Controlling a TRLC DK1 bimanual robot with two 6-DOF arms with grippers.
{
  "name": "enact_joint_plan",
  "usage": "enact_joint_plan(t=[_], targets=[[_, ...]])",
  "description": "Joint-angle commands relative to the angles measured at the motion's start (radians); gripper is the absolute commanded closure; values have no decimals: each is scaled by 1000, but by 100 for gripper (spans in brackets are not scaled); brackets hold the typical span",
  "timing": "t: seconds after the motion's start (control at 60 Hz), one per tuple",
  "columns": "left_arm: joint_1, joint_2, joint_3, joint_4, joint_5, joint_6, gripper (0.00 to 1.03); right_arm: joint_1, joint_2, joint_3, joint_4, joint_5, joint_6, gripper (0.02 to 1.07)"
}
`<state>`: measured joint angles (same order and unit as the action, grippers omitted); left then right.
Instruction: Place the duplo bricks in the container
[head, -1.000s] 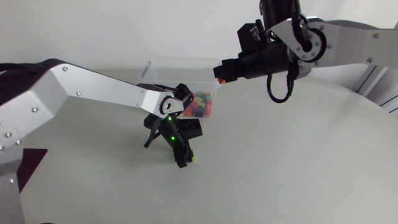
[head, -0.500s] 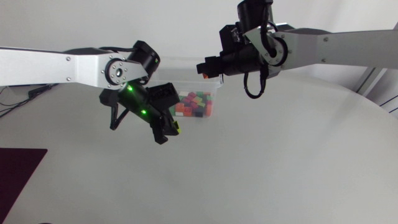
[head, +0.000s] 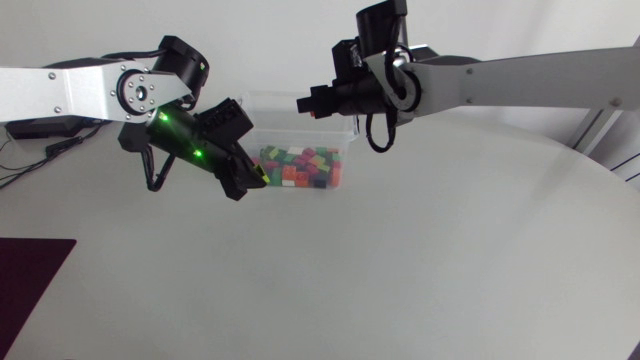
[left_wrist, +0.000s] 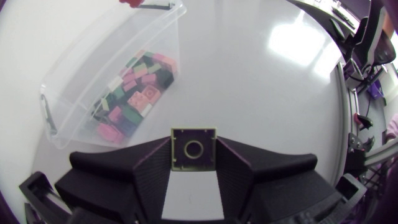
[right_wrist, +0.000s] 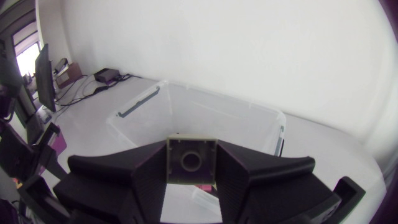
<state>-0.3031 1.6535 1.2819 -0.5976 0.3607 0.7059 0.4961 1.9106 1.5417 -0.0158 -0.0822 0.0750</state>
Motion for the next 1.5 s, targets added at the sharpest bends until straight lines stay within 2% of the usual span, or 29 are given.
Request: enact_joint_plan(t=[0.0,0.3,0.35,0.4,0.433,0.483,0.75,0.967,1.383,1.483], targets=[[16,-26,27,24,14,-40,66,10,67,60,27,12,-12,75],[70,-14,63,102,30,-105,65,16,203,190,40,68,-23,72],[75,-11,71,113,32,-118,65,15,205,193,37,73,-21,56],[82,-8,77,134,35,-132,65,13,206,198,24,79,-20,29],[90,-1,83,154,40,-151,65,12,203,196,22,84,-20,16],[96,12,102,162,44,-163,64,7,192,189,20,88,-18,7],[111,100,180,275,64,-263,63,-1,47,61,45,91,-14,7],[84,196,243,383,64,-345,63,-24,-93,-120,80,90,-15,7],[50,390,461,427,29,-413,61,-57,-306,-377,106,85,-55,7],[45,424,479,460,-6,-430,56,-57,-343,-422,117,90,-73,7]])
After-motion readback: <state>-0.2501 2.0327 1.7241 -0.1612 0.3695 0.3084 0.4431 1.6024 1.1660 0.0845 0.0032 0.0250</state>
